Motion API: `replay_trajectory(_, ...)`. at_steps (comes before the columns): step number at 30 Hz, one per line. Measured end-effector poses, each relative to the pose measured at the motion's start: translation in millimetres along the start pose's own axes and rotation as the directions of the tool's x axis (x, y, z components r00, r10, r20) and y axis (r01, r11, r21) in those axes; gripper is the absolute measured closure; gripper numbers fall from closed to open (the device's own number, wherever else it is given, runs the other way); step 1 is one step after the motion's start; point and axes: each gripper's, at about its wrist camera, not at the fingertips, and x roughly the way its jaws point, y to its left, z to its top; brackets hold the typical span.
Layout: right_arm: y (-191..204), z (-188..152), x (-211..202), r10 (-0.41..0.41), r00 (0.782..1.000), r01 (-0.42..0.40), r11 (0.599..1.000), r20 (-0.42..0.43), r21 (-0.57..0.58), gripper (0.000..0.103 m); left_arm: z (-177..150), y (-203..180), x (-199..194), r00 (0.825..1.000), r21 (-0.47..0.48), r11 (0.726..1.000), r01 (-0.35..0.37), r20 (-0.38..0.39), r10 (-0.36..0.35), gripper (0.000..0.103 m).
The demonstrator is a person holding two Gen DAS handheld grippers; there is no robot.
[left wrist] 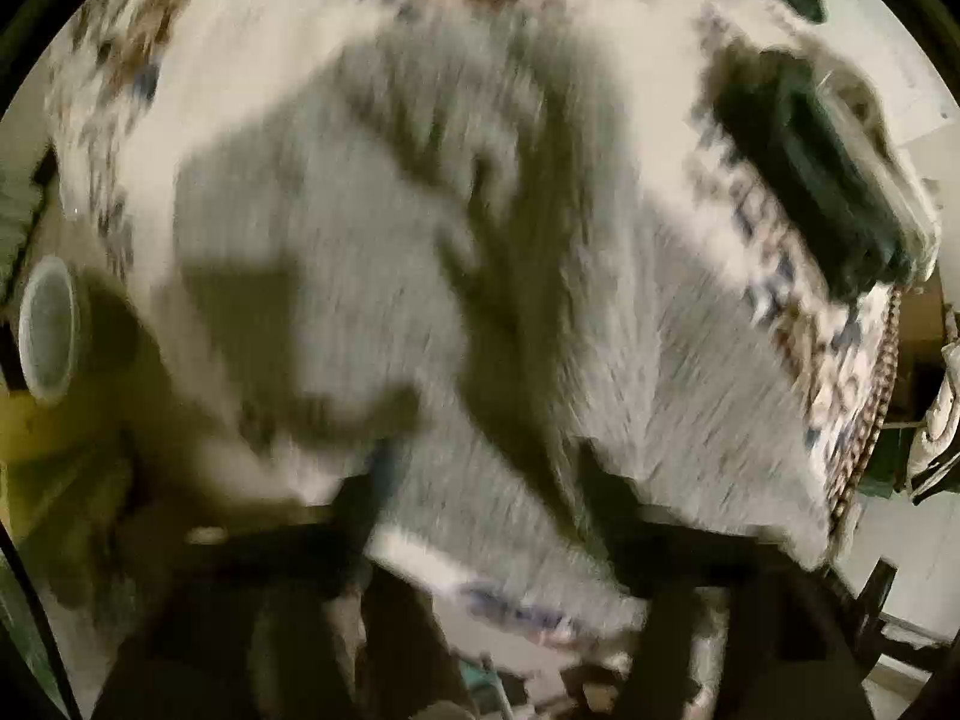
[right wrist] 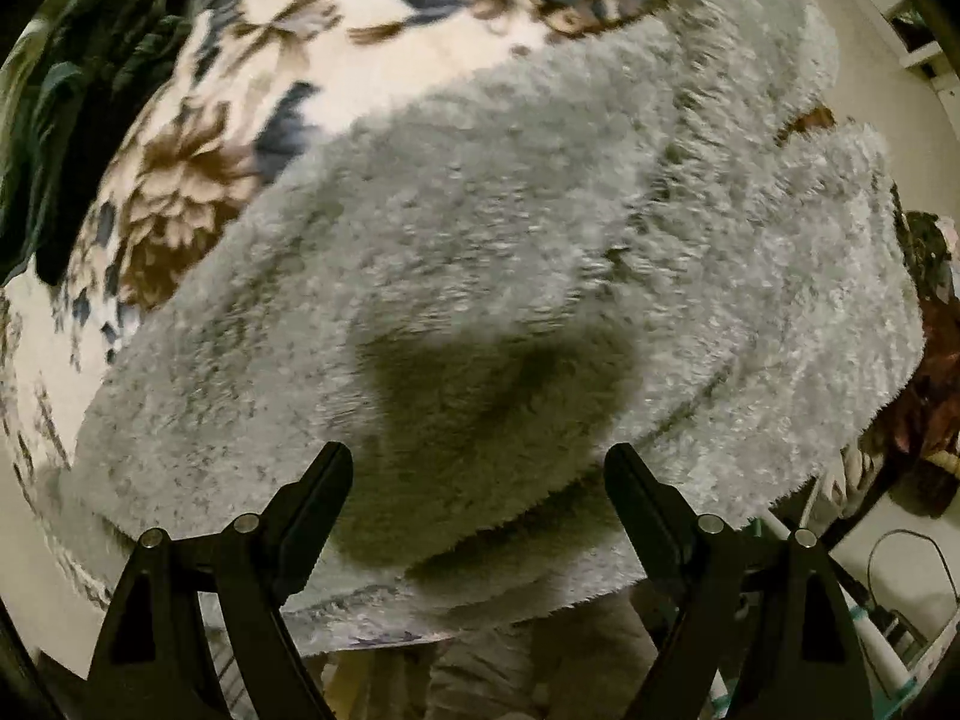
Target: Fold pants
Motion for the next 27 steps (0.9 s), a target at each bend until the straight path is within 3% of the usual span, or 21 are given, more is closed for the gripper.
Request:
replay_trajectory(8,45,-28,17,-0.011,1.000,0.010,0.999,-0.017,-0.040,0.015,78,-57,13,0.984,0.187,0.968,-0.168,0.098,0.152,0.028)
replay_trajectory(18,81,-32,59,-0.076,0.997,0.076,0.997,-0.017,-0.009,0.015,119,-98,62,0.968,0.284,0.926,-0.249,0.073,0.238,0.029)
replay_trajectory(19,84,-34,63,-0.074,0.997,0.074,0.997,-0.026,-0.001,0.015,119,-98,66,0.967,0.294,0.921,-0.256,0.080,0.243,0.043)
replay_trajectory(20,87,-33,66,-0.076,0.997,0.076,0.997,-0.029,0.000,0.015,119,-96,68,0.967,0.301,0.919,-0.254,0.086,0.239,0.074)
replay_trajectory(22,86,-37,66,-0.087,0.996,0.087,0.996,-0.029,-0.015,0.015,118,-83,66,0.973,0.286,0.930,-0.231,0.095,0.212,0.095)
replay_trajectory(27,120,-29,73,-0.108,0.994,0.106,0.993,-0.034,-0.060,0.015,94,-8,22,0.980,0.125,0.979,-0.158,0.138,0.141,0.098)
